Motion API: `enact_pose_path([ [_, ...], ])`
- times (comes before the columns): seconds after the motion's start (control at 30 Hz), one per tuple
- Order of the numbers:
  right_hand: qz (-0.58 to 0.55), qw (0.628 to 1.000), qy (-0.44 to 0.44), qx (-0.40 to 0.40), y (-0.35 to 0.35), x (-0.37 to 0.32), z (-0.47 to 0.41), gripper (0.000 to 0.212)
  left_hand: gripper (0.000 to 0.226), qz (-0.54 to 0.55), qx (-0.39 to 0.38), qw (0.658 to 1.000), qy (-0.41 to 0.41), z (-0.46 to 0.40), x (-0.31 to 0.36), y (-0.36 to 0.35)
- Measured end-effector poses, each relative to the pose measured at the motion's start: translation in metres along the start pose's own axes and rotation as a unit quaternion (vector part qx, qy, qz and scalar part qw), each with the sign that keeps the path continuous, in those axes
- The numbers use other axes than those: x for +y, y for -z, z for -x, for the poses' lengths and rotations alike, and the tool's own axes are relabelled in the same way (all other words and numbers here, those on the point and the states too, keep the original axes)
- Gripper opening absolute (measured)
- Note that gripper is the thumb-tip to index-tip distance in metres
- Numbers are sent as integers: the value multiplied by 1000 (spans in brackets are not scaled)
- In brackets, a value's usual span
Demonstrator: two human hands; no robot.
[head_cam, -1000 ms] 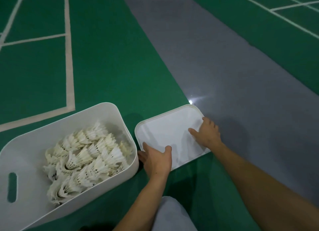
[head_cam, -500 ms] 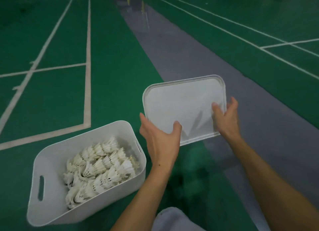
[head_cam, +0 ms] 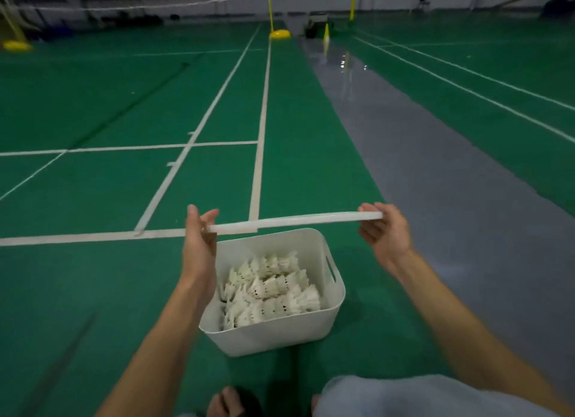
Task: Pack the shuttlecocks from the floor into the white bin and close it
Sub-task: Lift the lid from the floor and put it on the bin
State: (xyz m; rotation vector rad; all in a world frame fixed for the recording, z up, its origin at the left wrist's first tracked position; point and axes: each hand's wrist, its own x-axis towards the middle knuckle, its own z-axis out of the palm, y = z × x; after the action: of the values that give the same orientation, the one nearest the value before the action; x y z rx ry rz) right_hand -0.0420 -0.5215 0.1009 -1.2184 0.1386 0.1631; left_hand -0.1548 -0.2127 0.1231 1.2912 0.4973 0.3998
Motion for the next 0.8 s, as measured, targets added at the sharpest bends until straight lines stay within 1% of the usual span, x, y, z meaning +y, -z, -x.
enact_pose_path([
  [0.07, 68, 997, 2, -25, -17, 20, 6, 39, 51, 35, 22, 999, 26, -11, -5, 26],
  [0.13, 183, 982, 17, -43, -25, 40, 8, 49, 41, 13, 25, 999, 25, -19, -16, 41],
  [0.2, 295, 953, 26, -60, -29, 54, 8, 56, 47, -46, 11, 999, 16, -23, -33, 53],
  [0.27, 356, 931, 36, -74, -29, 66, 10, 67, 55, -98, 5, 995, 16, -20, -51, 63],
  [0.37, 432, 893, 72, -104, -23, 85, 16, 69, 56, -131, 14, 991, 27, -9, -75, 78],
  [0.47, 475, 864, 108, -129, -18, 96, 21, 71, 55, -180, -6, 983, 18, 1, -94, 92],
  [0.53, 497, 847, 123, -140, -12, 102, 21, 70, 55, -222, -27, 975, -5, 6, -100, 97],
  [0.63, 524, 828, 139, -147, -1, 116, 23, 61, 52, -261, -48, 964, -29, 11, -106, 99],
  [0.8, 543, 816, 148, -130, 0, 134, 27, 61, 47, -341, -19, 937, -73, 16, -114, 98],
])
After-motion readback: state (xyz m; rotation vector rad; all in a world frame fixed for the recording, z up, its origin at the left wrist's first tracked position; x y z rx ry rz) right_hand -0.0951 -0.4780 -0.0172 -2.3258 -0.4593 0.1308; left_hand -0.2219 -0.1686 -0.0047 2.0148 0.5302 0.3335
